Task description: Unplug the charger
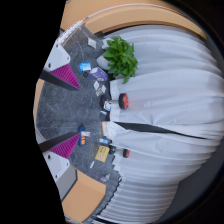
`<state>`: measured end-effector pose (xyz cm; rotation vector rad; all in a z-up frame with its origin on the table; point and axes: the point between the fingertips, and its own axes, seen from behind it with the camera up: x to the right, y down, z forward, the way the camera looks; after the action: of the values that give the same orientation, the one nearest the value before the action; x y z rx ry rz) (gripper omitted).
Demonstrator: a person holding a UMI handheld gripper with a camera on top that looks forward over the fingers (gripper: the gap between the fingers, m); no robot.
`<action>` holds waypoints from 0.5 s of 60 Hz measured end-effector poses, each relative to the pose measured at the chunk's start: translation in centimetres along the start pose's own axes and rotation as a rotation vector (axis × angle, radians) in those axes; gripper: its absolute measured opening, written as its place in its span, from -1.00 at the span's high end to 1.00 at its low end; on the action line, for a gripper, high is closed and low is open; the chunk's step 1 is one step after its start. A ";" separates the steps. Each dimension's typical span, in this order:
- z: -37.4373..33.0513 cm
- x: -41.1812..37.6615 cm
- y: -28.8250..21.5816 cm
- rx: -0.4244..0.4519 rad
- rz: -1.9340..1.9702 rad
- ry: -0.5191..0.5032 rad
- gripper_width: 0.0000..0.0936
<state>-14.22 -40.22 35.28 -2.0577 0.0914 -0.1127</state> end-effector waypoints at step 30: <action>18.9 6.5 11.9 -0.133 0.045 0.072 -0.82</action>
<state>-5.74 -29.98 16.19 -2.1827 0.1945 -0.1563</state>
